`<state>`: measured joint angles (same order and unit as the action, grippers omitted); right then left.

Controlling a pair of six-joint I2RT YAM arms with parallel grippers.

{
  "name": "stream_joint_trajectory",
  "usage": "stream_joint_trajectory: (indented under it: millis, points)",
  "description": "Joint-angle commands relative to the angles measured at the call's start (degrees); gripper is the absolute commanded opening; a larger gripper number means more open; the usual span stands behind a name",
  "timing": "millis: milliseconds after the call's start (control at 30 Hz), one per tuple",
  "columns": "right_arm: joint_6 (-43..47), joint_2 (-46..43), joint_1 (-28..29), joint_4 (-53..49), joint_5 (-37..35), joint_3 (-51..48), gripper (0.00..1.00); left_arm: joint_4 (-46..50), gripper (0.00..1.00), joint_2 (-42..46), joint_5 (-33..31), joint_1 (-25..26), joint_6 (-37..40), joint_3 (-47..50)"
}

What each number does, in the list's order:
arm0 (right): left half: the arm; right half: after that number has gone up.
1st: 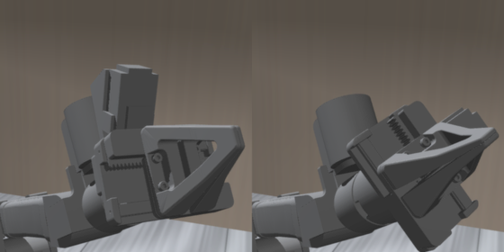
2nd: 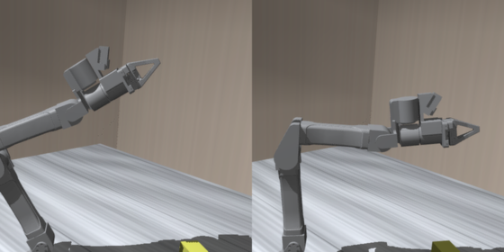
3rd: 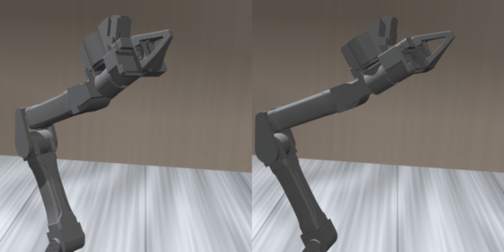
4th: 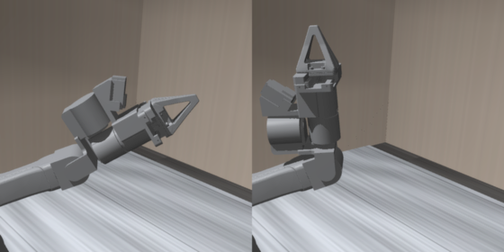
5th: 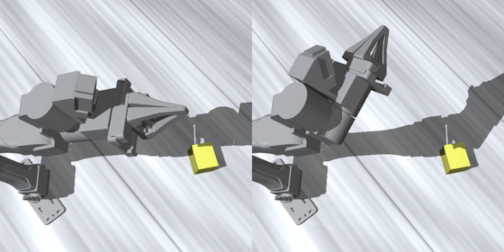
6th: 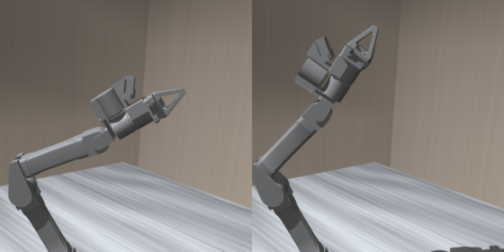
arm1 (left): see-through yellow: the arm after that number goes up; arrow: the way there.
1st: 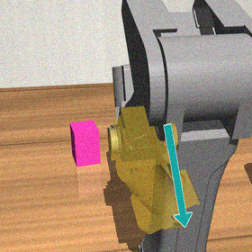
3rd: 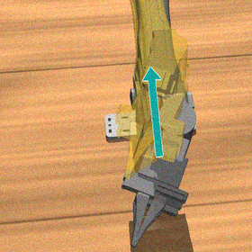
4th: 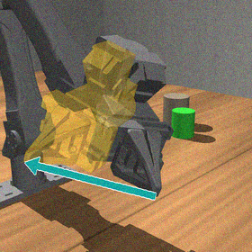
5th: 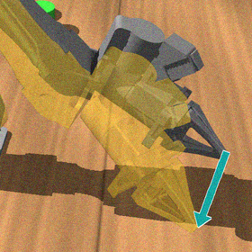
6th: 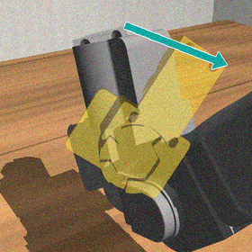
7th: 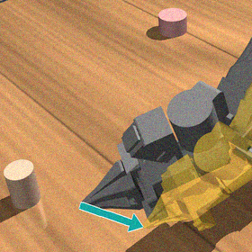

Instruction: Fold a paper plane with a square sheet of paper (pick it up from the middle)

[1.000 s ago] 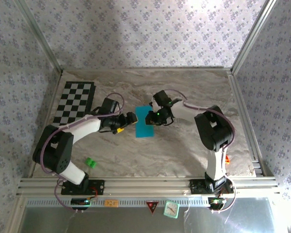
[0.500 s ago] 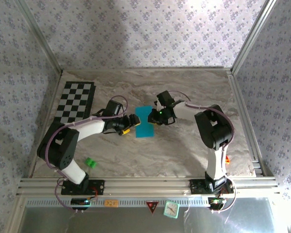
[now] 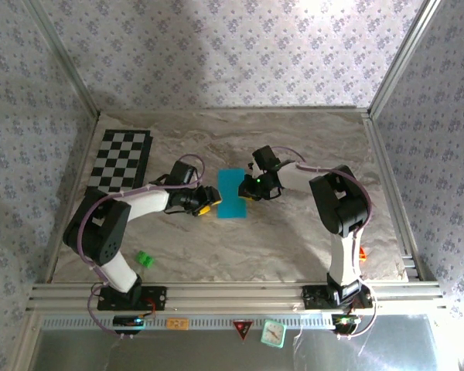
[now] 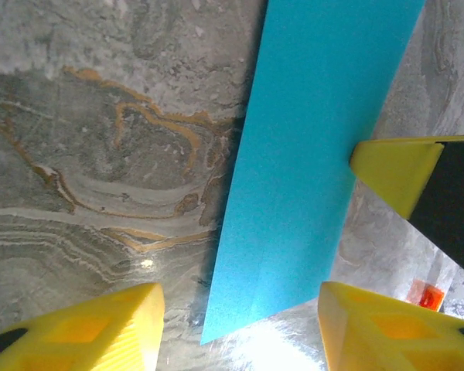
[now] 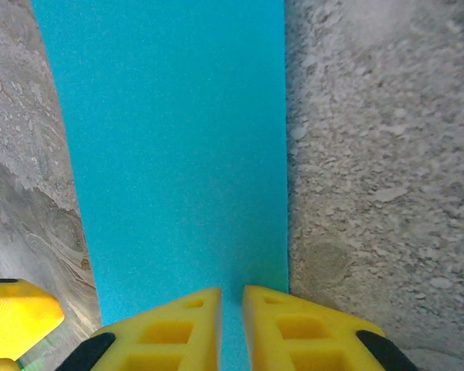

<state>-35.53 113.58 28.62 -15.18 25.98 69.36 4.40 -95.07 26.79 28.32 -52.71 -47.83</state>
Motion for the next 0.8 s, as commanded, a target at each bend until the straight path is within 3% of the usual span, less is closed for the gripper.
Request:
stream_joint_trajectory:
  millis: [0,767]
  points:
    - [1.17,2.86,-0.38,-4.73,-2.98,-0.54,0.19,-0.61,0.49,-1.70,2.38,0.61,-0.03,-1.49]
    - [1.08,3.05,-0.94,-5.09,-2.42,-0.54,0.18,-1.74,0.37,-4.87,5.43,2.48,0.06,-3.49]
